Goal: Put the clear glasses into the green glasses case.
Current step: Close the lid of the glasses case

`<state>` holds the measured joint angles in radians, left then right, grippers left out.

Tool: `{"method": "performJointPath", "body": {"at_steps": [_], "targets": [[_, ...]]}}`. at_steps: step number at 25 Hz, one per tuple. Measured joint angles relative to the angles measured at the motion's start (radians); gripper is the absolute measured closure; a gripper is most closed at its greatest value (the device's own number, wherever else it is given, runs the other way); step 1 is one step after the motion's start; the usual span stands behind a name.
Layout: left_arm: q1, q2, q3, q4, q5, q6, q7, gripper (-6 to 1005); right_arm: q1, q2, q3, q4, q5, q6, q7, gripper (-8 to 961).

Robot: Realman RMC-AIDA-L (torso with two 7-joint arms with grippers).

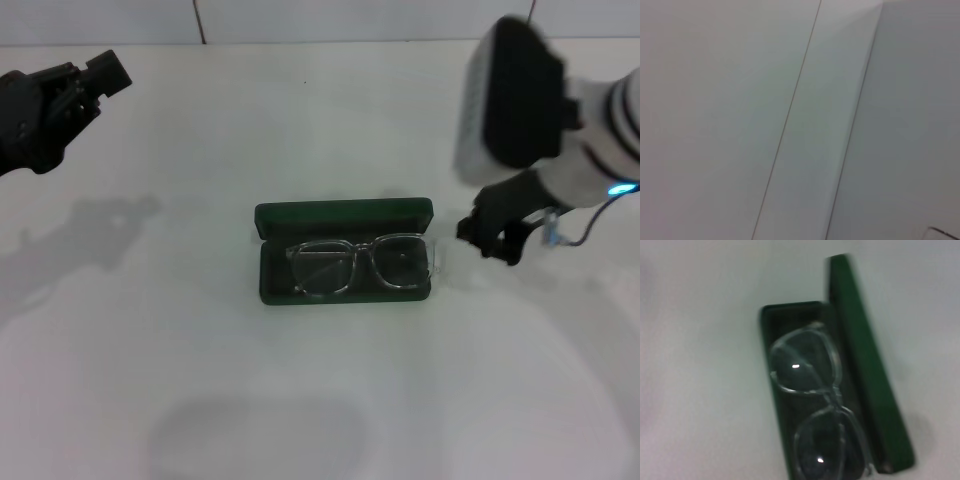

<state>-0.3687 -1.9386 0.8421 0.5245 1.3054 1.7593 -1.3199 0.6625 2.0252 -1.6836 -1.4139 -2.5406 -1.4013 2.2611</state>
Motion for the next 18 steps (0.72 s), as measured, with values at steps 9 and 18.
{"method": "performJointPath", "body": {"at_steps": [9, 18], "targets": [[0.001, 0.000, 0.003, 0.000, 0.000, 0.000, 0.003, 943, -0.078, -0.008, 0.354, 0.030, 0.206, -0.073, -0.103, 949], [-0.013, -0.007, 0.006, 0.000, 0.019, 0.001, 0.001, 944, 0.048, -0.009, 0.477, 0.328, 0.284, -0.084, -0.157, 949]]}}
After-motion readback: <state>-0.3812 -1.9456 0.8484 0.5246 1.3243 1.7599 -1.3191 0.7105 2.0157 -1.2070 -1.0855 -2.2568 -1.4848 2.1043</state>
